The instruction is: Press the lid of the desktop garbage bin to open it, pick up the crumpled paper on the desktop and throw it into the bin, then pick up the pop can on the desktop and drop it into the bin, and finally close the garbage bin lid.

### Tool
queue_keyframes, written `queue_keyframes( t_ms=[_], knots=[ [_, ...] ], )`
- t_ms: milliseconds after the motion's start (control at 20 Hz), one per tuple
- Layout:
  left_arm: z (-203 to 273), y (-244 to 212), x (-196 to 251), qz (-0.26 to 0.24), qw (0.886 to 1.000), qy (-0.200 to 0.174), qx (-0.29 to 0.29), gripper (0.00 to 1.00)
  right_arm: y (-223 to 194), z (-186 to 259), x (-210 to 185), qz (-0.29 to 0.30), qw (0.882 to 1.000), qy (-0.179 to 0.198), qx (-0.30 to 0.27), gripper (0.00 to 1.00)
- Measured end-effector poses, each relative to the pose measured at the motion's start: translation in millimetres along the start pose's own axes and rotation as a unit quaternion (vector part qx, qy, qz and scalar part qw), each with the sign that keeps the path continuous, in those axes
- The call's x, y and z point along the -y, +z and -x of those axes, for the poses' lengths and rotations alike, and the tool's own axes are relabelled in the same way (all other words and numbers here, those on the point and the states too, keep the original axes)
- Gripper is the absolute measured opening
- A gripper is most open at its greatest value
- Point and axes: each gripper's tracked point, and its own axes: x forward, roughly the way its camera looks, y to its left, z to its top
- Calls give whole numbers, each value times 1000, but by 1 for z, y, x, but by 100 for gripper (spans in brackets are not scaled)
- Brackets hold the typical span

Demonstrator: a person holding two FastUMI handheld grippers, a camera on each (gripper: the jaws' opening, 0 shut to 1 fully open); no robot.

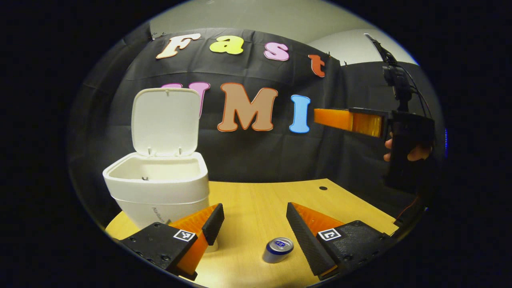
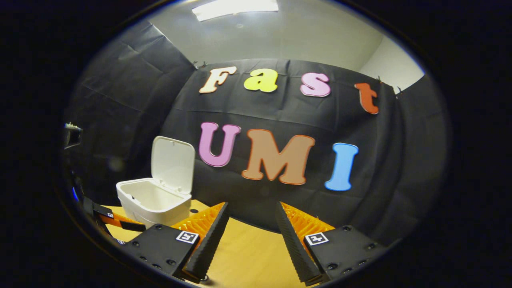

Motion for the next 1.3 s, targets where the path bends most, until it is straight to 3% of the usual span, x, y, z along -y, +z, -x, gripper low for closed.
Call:
queue_keyframes(
  t_ms=[300, 600, 850, 1250, 1300],
  knots=[
    [-19, -50, 39, -14, 999, -17, -49, 95, -37, 48, 109, -24, 995, -91, -26, 81],
    [-40, -116, 48, -23, 992, -1, -124, 95, -87, 80, 160, -42, 988, -124, -77, 82],
    [-52, -149, 49, -31, 986, 13, -165, 95, -143, 104, 156, -67, 982, -114, -138, 82],
    [-60, -172, 54, -31, 982, 14, -188, 96, -231, 129, 92, -89, 966, -51, -236, 83],
    [-59, -174, 53, -29, 981, 18, -191, 87, -235, 131, 87, -88, 965, -44, -242, 82]
  ],
)
